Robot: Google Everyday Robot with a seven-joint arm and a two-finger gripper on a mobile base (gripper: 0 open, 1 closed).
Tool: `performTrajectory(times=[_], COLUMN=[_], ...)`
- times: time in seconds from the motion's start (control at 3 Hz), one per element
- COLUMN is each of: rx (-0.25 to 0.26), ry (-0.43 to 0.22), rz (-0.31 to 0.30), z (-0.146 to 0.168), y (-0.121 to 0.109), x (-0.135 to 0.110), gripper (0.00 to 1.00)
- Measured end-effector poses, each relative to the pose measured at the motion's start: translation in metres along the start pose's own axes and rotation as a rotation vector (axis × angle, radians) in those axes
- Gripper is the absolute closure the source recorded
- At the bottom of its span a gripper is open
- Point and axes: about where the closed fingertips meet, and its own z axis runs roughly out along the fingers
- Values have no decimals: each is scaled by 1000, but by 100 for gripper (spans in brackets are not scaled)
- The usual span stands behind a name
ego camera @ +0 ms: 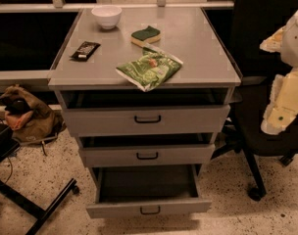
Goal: Close bottom drawer
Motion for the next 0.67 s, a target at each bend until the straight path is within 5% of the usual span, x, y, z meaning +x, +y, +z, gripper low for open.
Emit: performTrajectory(times=[0.67], rx=[-8], ry=[-20], rz=[25], z=[18], y=[6], x=[1], gripper=[0])
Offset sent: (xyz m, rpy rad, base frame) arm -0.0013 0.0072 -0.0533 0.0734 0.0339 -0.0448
